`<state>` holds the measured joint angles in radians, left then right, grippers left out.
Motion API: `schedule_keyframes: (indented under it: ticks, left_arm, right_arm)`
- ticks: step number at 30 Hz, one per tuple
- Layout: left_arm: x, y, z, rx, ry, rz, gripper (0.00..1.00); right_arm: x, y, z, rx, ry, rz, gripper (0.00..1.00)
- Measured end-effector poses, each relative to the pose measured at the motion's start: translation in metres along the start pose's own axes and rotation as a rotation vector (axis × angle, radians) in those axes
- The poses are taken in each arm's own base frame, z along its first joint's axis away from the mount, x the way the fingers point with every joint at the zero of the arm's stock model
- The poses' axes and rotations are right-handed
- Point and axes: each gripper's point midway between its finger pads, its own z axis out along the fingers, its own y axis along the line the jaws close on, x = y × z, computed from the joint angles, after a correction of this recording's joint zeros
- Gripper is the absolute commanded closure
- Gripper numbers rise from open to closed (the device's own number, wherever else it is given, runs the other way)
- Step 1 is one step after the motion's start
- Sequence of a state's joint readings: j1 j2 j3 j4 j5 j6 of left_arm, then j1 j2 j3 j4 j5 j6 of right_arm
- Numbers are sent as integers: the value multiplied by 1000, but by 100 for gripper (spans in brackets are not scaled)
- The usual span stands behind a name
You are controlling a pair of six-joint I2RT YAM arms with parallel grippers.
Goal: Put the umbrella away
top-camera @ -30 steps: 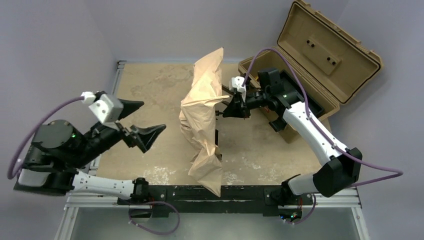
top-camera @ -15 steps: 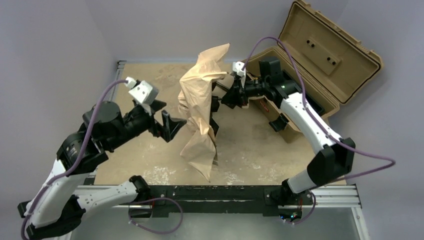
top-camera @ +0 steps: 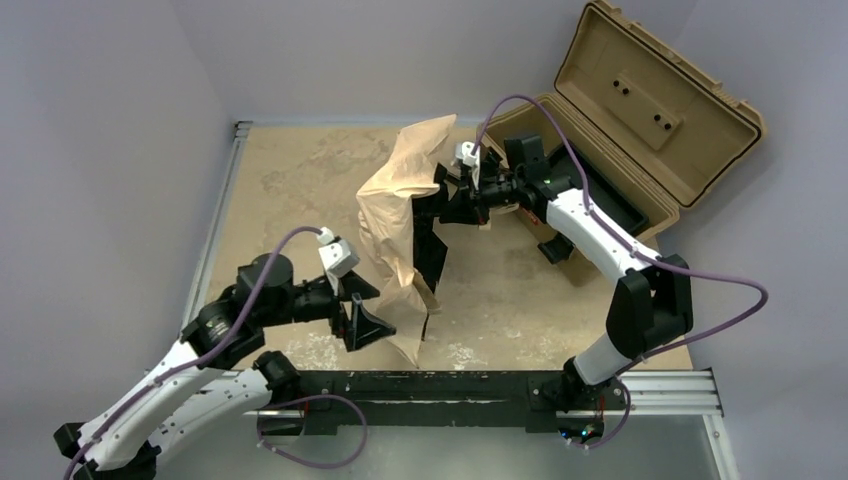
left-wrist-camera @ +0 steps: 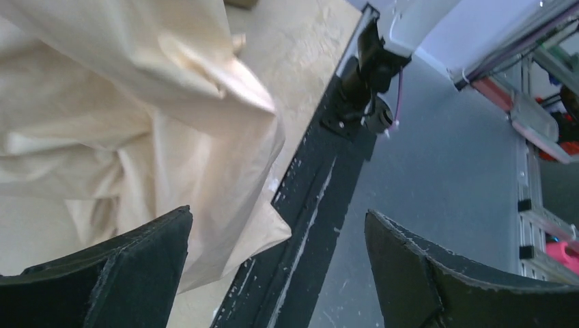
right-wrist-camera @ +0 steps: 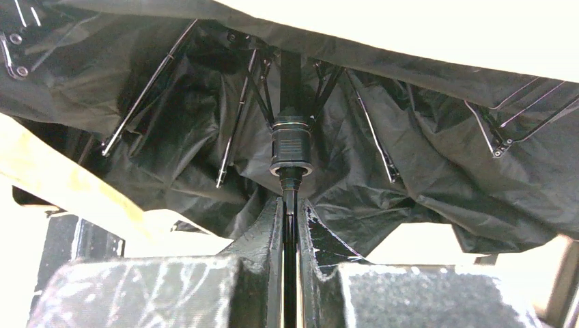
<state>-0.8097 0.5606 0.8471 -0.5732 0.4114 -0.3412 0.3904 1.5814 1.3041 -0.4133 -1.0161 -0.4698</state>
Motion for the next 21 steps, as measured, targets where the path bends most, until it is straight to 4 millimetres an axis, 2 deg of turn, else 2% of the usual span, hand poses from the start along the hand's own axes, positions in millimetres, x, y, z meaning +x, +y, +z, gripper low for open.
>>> schedule_keyframes:
  ticks: [5, 9, 14, 17, 18, 20, 21]
  left_arm:
    - [42, 3, 20, 92, 71, -25, 10]
    - [54, 10, 24, 97, 61, 6, 17]
    - [67, 29, 39, 46, 89, 26, 33]
    - [78, 48, 50, -22, 123, 17, 51]
    - [83, 57, 55, -57, 131, 12, 60]
    - [85, 64, 57, -84, 130, 10, 88]
    - [84, 70, 58, -118, 125, 3, 95]
  right_arm:
    - [-11, 0, -5, 13, -27, -42, 100]
    - [-13, 3, -8, 6, -40, -49, 100]
    - [-11, 6, -10, 5, -42, -46, 100]
    - [-8, 10, -11, 3, -42, -38, 100]
    - [-7, 11, -11, 1, -44, -34, 100]
    - [-6, 12, -11, -3, -48, -27, 100]
    - [-5, 13, -11, -6, -52, -24, 100]
